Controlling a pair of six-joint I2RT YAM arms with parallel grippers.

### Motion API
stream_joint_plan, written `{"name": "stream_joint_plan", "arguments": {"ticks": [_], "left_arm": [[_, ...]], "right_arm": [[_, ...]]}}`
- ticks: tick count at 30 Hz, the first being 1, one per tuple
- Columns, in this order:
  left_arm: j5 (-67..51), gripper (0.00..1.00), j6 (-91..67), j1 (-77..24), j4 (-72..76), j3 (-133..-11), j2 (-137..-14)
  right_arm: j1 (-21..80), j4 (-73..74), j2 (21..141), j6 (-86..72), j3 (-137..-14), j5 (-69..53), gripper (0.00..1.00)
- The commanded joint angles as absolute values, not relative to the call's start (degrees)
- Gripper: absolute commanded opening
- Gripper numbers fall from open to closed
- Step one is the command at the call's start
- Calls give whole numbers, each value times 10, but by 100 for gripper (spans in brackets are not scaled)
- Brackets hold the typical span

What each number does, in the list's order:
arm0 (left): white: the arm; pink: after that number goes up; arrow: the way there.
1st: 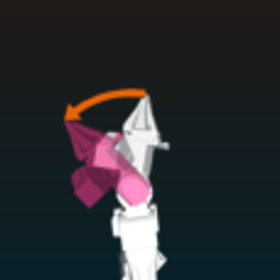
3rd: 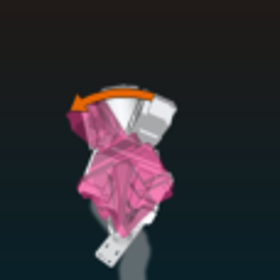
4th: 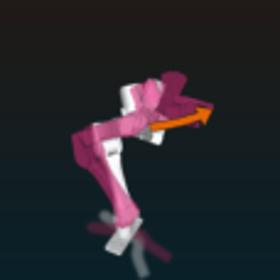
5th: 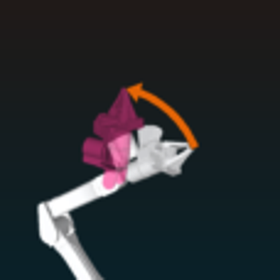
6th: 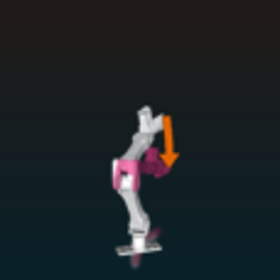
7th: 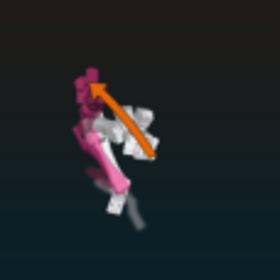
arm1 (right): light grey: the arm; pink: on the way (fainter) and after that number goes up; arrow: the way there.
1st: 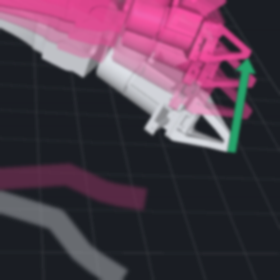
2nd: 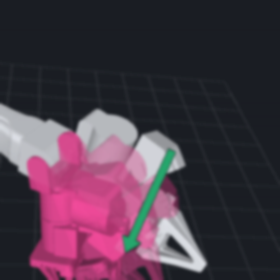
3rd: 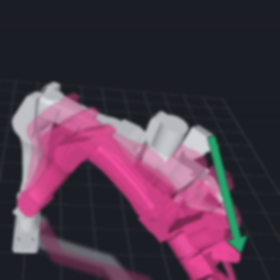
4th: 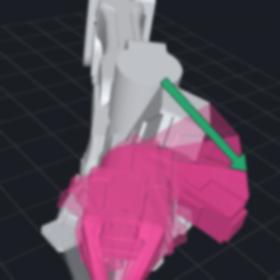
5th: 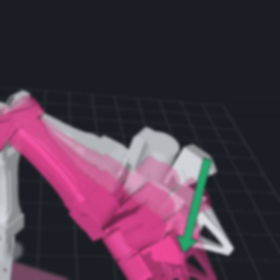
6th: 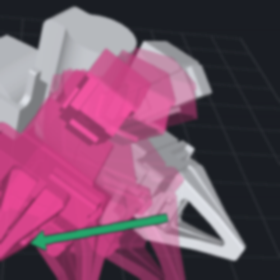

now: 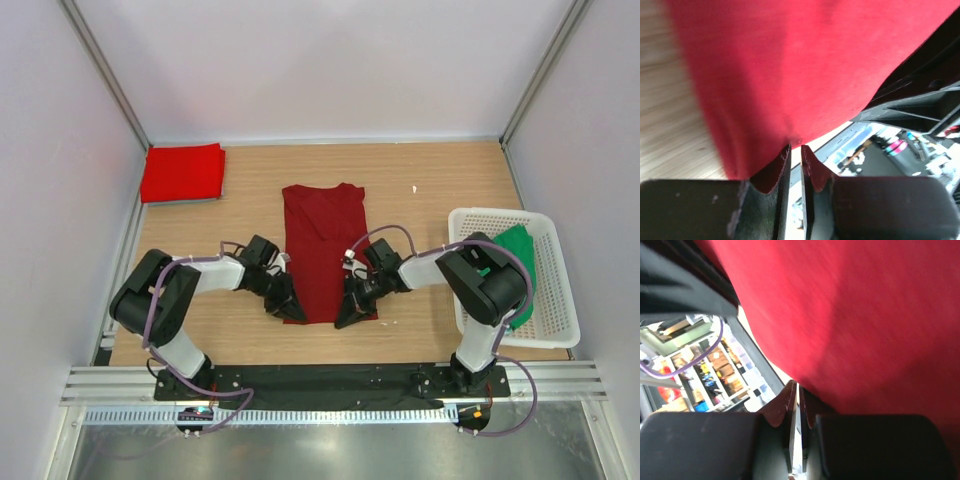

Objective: Fold and stack the t-shirts
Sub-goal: Fold the tshirt

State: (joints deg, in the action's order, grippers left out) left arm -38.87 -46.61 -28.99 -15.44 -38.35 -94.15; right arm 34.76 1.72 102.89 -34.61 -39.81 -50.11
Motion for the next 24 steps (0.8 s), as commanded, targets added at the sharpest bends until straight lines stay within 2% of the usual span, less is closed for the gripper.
{"name": "stream_joint_plan", "arguments": {"ticks": [1, 5, 10, 14, 17, 18, 21, 24], "left_arm": [[-362, 15, -466, -265, -158, -361, -955], [-359, 14, -466, -258, -164, -338, -969], [-371, 15, -471, -255, -165, -338, -948], [-384, 25, -467, -265, -231, -373, -881], [-346, 34, -458, -270, -322, -421, -784], [-320, 38, -459, -270, -344, -434, -763], [-273, 52, -468, -268, -400, -454, -692], [-276, 52, -503, -240, -388, -410, -662]], "right_arm": [[334, -4, 1005, -354, -359, -490, 12], [298, 37, 964, -351, -318, -468, 13], [203, 138, 900, -332, -267, -430, 13], [179, 229, 820, -351, -274, -360, 14], [179, 296, 713, -384, -309, -298, 25], [181, 313, 691, -389, -315, -275, 39], [181, 297, 637, -415, -304, -270, 59], [182, 231, 642, -461, -258, -300, 60]]}}
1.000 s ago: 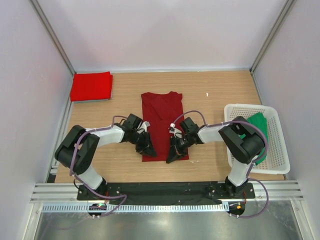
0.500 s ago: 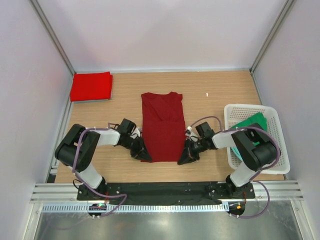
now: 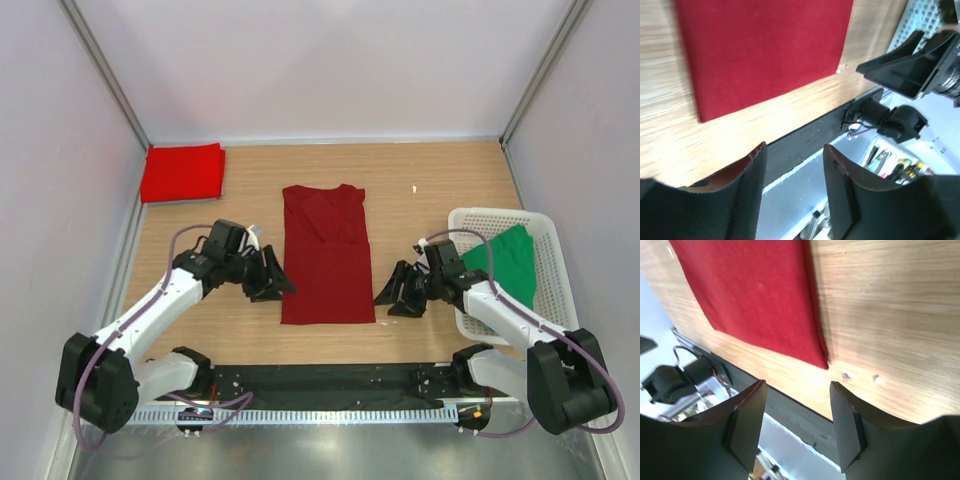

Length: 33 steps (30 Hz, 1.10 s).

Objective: Fold and stack the t-shirts
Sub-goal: Fold the tshirt

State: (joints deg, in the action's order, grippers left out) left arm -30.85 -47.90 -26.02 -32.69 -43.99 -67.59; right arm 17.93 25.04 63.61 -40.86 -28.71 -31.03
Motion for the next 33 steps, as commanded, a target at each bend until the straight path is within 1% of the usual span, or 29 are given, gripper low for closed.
{"name": "stream_joint_plan", "arguments": {"ticks": [1, 2, 4, 5, 9, 12, 18, 22, 28, 33], "left_arm": [[-306, 49, -537, -211, -375, -385, -657], [-327, 42, -555, -196, -334, -341, -648], [-346, 36, -609, -180, -287, -312, -651], [-346, 35, -632, -179, -268, -291, -649], [-318, 39, -696, -179, -193, -270, -648], [-292, 43, -722, -179, -171, -257, -656], [-294, 43, -753, -179, -158, -208, -657], [-298, 42, -761, -179, -159, -207, -662], [-299, 42, -764, -179, -162, -208, -669], [-295, 43, -766, -179, -162, -204, -674]], "right_arm": [[184, 202, 642, -475, -247, -302, 59], [191, 187, 637, -505, -230, -299, 58], [199, 165, 616, -544, -212, -280, 57], [208, 163, 609, -556, -207, -273, 56], [239, 112, 576, -631, -181, -241, 56], [256, 91, 574, -658, -166, -214, 56], [258, 43, 618, -673, -158, -214, 52], [276, 51, 629, -682, -169, -200, 48], [285, 61, 633, -698, -158, -204, 46], [285, 19, 667, -704, -149, -208, 45]]}}
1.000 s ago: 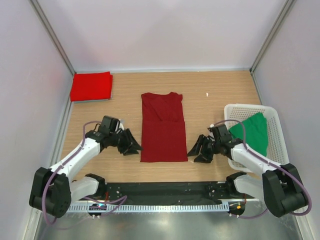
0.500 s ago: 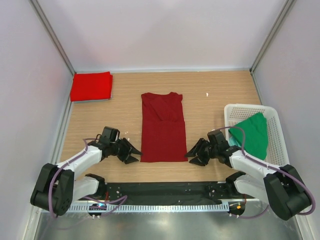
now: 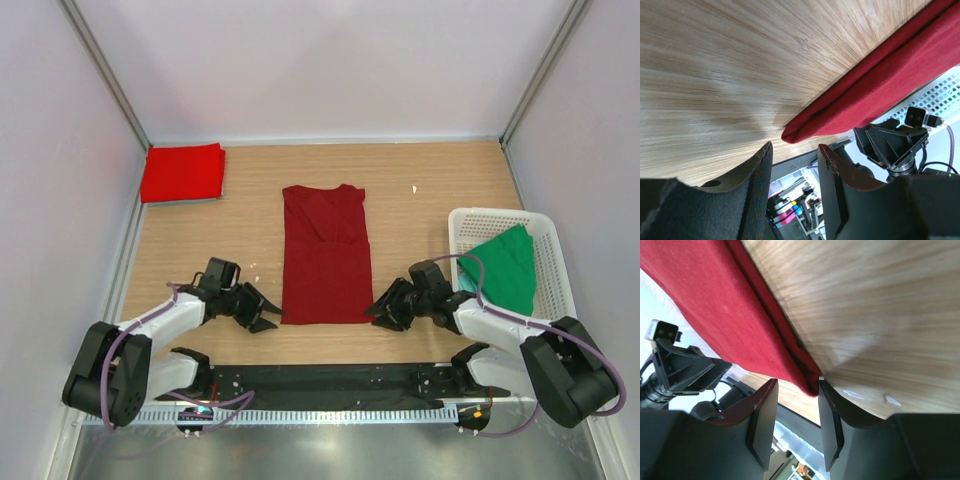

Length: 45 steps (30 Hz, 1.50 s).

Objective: Fold and stack the t-shirts
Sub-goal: Fold the tshirt

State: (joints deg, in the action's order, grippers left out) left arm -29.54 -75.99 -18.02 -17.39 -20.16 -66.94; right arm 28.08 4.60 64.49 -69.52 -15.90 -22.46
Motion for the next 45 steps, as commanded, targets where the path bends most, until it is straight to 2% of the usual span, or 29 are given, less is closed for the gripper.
{"name": "stream_joint_plan", "arguments": {"ticks": [1, 8, 14, 18, 31, 40, 45], "left_arm": [[-294, 43, -766, -179, -163, -204, -677], [-296, 50, -761, -180, -157, -204, -685], [-300, 53, -760, -179, -142, -204, -697], [-301, 49, -764, -179, -129, -204, -706], [-293, 48, -784, -180, -99, -186, -760], [-254, 38, -799, -180, -98, -170, -745], [-255, 23, -779, -180, -79, -173, -766]], "right_arm": [[284, 17, 671, -703, -153, -204, 44], [286, 9, 676, -699, -151, -188, 37], [284, 3, 687, -695, -156, -192, 17], [285, 4, 681, -690, -160, -192, 10], [285, 8, 681, -683, -171, -194, 6], [285, 25, 659, -684, -173, -187, 4], [286, 26, 664, -682, -177, -188, 4]]}}
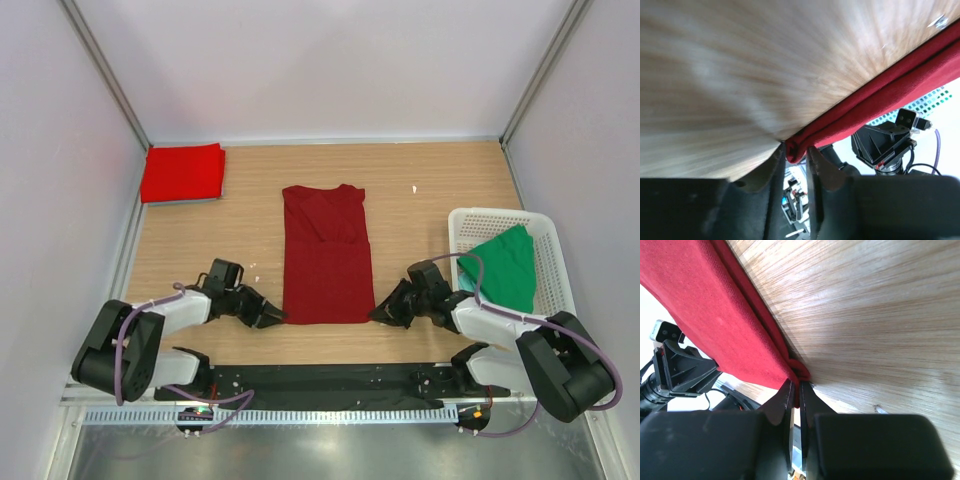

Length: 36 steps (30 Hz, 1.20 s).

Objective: Fold and stack the t-shirts
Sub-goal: Fold the tshirt

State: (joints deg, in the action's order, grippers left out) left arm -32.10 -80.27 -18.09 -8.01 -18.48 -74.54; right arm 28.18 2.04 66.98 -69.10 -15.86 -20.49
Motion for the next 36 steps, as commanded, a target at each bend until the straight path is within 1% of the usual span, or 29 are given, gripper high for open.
{"name": "stream_joint_plan", "arguments": {"ticks": [1, 4, 7, 8, 9, 13, 16, 22, 28, 31, 35, 36], "left_arm": [[-252, 23, -777, -180, -81, -176, -766], [-243, 23, -771, -180, -83, -177, -763], [-246, 15, -755, -180, -80, -187, -767], [-248, 3, -750, -180, -80, -195, -768], [-250, 0, -744, -180, -82, -201, -771], [-251, 0, -707, -185, -133, -233, -761], [-243, 0, -700, -186, -154, -226, -726], [-238, 0, -710, -196, -187, -202, -650], [-240, 0, -705, -222, -226, -207, -607], [-240, 0, -720, -243, -248, -198, -569], [-224, 0, -749, -275, -312, -190, -463], [-220, 0, -752, -275, -358, -194, -408]], "right_arm": [[286, 26, 664, -681, -178, -188, 4], [287, 25, 664, -681, -181, -188, 4], [292, 24, 671, -681, -185, -187, 4], [294, 23, 674, -679, -188, -188, 4], [295, 24, 676, -679, -190, -187, 4], [303, 25, 682, -676, -196, -185, 3], [306, 39, 678, -665, -196, -185, 1], [310, 75, 615, -660, -174, -185, 1], [341, 110, 546, -675, -155, -177, 1], [373, 119, 510, -700, -142, -164, 1], [441, 153, 461, -749, -149, -124, 1], [471, 175, 447, -758, -153, -114, 1]]}}
